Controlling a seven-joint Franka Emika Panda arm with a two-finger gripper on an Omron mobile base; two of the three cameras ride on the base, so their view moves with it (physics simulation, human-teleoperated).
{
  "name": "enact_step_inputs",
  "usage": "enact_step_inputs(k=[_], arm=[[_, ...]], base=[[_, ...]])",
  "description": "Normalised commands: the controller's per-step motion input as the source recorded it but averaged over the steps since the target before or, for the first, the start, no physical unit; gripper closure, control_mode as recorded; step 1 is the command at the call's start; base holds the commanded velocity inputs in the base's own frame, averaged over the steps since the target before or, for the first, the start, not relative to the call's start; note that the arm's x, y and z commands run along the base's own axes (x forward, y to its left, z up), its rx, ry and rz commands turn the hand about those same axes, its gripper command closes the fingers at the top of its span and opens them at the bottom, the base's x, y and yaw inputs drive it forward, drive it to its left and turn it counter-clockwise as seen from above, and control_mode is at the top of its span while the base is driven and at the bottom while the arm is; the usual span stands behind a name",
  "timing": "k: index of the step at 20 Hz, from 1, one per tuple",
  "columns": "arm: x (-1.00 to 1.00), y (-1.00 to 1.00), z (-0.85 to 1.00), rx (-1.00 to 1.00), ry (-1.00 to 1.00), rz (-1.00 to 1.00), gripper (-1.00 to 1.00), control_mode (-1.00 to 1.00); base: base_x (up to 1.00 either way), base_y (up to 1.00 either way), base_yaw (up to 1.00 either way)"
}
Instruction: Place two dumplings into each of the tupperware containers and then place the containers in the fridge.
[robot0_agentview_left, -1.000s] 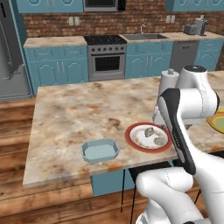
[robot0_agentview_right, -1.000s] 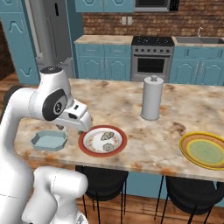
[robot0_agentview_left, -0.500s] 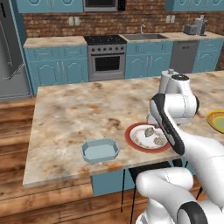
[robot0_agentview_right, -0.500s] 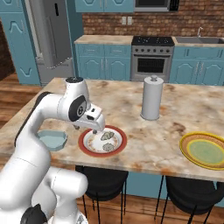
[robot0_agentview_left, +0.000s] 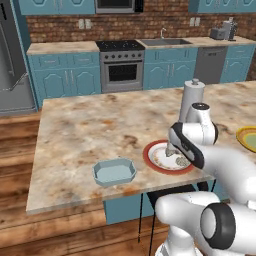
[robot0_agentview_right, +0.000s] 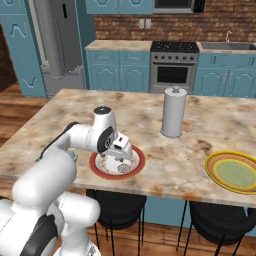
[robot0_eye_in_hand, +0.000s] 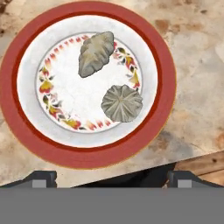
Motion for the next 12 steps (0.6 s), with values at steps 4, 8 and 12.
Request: enact_step_inputs(k=[4,8,12], arm=[[0.48,-0.26,-0.33,0.00,0.01,0.00,-1.00,-1.00],[0.36,-0.03,-0.45,0.00,0.03,0.00,-1.00,-1.00],[0.22,-0.03,-0.43,0.00,0.02,0.00,-1.00,-1.00]], base=[[0.00,0.00,0.00],[0.00,0.00,0.00],[0.00,0.00,0.00]])
